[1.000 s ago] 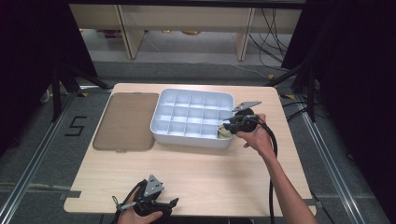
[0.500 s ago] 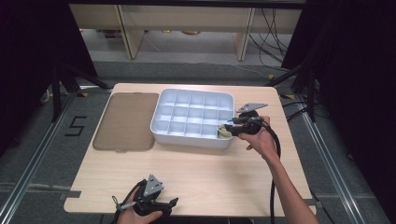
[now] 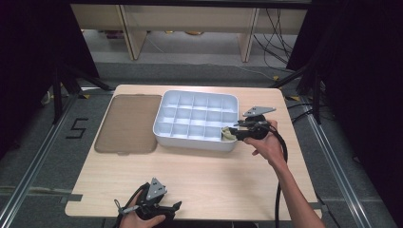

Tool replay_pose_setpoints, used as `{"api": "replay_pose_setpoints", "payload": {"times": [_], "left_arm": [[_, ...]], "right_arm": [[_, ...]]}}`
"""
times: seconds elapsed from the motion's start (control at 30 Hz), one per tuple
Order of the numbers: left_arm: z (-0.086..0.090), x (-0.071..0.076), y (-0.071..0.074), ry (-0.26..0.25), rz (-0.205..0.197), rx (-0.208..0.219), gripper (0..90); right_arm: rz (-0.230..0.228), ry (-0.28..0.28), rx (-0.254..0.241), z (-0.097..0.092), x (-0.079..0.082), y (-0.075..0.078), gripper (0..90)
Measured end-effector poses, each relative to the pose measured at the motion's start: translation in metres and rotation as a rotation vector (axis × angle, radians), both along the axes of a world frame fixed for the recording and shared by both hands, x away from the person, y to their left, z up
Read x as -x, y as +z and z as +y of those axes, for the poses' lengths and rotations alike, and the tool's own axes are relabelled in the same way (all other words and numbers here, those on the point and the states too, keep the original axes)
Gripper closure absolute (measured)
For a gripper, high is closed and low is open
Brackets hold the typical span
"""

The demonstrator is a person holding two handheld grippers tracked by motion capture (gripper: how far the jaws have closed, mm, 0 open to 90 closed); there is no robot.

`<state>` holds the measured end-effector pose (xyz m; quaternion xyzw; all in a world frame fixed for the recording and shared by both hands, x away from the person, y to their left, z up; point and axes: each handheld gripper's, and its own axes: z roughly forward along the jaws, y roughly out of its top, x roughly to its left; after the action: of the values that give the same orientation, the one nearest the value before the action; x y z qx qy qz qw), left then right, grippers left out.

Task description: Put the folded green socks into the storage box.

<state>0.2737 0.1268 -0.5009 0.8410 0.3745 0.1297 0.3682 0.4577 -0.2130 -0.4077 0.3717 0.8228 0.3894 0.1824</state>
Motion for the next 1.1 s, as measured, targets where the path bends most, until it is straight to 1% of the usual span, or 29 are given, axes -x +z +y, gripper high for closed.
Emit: {"api": "replay_pose_setpoints", "payload": {"times": [0.03,0.07,0.1,0.13,0.17,0.23,0.27,0.3,0.33,0.37,0.4,0.47,0.5,0.53,0.57,0.6,0.63,0.67,0.7,0.77,0.8,0.87,0.93,0.97,1.0,1.03,1.07,1.1], "left_arm": [[0.001,0.0,0.0,-0.006,-0.001,-0.01,20.3],[0.002,-0.001,0.001,-0.018,-0.002,-0.032,20.3],[0.0,0.0,0.0,0.007,-0.004,0.009,20.3],[0.0,0.0,0.0,0.006,-0.004,0.007,20.3],[0.0,0.0,0.0,0.009,-0.003,0.011,20.3],[0.0,0.0,0.0,0.007,-0.002,0.006,20.3],[0.0,0.0,0.0,0.008,-0.001,0.007,20.3],[0.0,0.0,0.0,0.008,-0.002,0.006,20.3],[0.0,0.0,0.0,0.005,-0.004,0.005,20.3],[0.0,0.0,0.0,0.005,-0.004,0.005,20.3],[0.0,0.0,0.0,0.011,-0.002,0.01,20.3],[0.0,0.0,0.0,0.009,-0.003,0.008,20.3],[0.0,0.0,0.0,0.011,-0.002,0.01,20.3],[0.001,0.0,0.0,0.002,0.0,-0.002,20.3],[0.003,0.0,0.002,-0.016,0.005,-0.031,20.3],[0.003,0.0,0.002,-0.016,0.005,-0.031,20.3],[0.002,0.0,0.001,-0.006,0.009,-0.018,20.3],[0.002,0.0,0.001,-0.005,0.008,-0.016,20.3],[0.002,0.0,0.001,-0.003,0.007,-0.015,20.3],[0.002,0.0,0.002,-0.001,0.002,-0.016,20.3],[0.0,0.001,0.001,0.02,-0.005,0.016,20.3],[0.0,0.001,0.001,0.021,-0.006,0.017,20.3],[0.001,0.001,0.001,0.015,-0.004,0.009,20.3],[0.002,0.0,0.001,0.008,-0.007,-0.008,20.3],[-0.001,0.001,-0.001,0.042,-0.003,0.036,20.3],[-0.002,0.001,-0.001,0.044,-0.002,0.04,20.3],[-0.002,0.0,-0.003,0.05,-0.004,0.048,20.3],[-0.002,0.001,-0.002,0.048,-0.001,0.044,20.3]], "right_arm": [[0.0,0.003,-0.003,0.0,0.001,0.0,48.8],[0.012,0.0,-0.007,0.0,0.003,0.001,48.4],[0.019,-0.011,-0.012,0.0,0.005,0.001,48.0],[0.011,-0.011,-0.009,-0.001,0.005,0.001,47.3],[-0.005,0.001,-0.013,-0.001,0.006,0.0,46.5],[0.0,0.003,-0.01,-0.001,0.008,-0.001,45.2],[-0.004,-0.003,-0.02,-0.001,0.01,-0.001,44.7],[0.009,0.002,-0.017,-0.001,0.011,-0.001,44.2],[-0.019,0.016,-0.017,-0.002,0.012,-0.002,42.9],[-0.019,0.016,-0.017,-0.002,0.012,-0.002,42.9],[0.005,0.001,-0.023,-0.002,0.016,0.0,41.9],[0.014,-0.005,-0.027,-0.002,0.018,0.0,41.2],[-0.006,0.006,-0.025,-0.003,0.018,-0.001,40.9],[-0.012,0.012,-0.021,-0.003,0.021,0.0,40.1],[-0.001,0.004,-0.028,-0.002,0.023,0.0,39.6],[-0.001,0.004,-0.028,-0.002,0.023,0.0,39.6],[0.003,-0.002,-0.024,-0.003,0.024,0.001,39.1],[-0.014,0.005,-0.031,-0.003,0.025,0.0,38.9],[-0.004,0.002,-0.031,-0.003,0.027,0.0,38.6],[-0.008,0.008,-0.032,-0.003,0.03,0.0,38.1],[-0.004,0.009,-0.033,-0.002,0.033,-0.001,37.9],[-0.005,0.007,-0.034,-0.002,0.035,-0.002,37.8],[-0.006,0.025,-0.021,-0.002,0.036,-0.002,37.6],[-0.018,0.032,-0.024,-0.002,0.038,-0.003,37.3],[0.002,0.01,-0.044,0.001,0.041,-0.004,37.1],[0.002,0.01,-0.044,0.001,0.041,-0.004,37.1],[0.003,0.022,-0.034,0.0,0.041,-0.005,36.9],[0.002,0.029,-0.027,0.002,0.043,-0.007,36.8]]}}
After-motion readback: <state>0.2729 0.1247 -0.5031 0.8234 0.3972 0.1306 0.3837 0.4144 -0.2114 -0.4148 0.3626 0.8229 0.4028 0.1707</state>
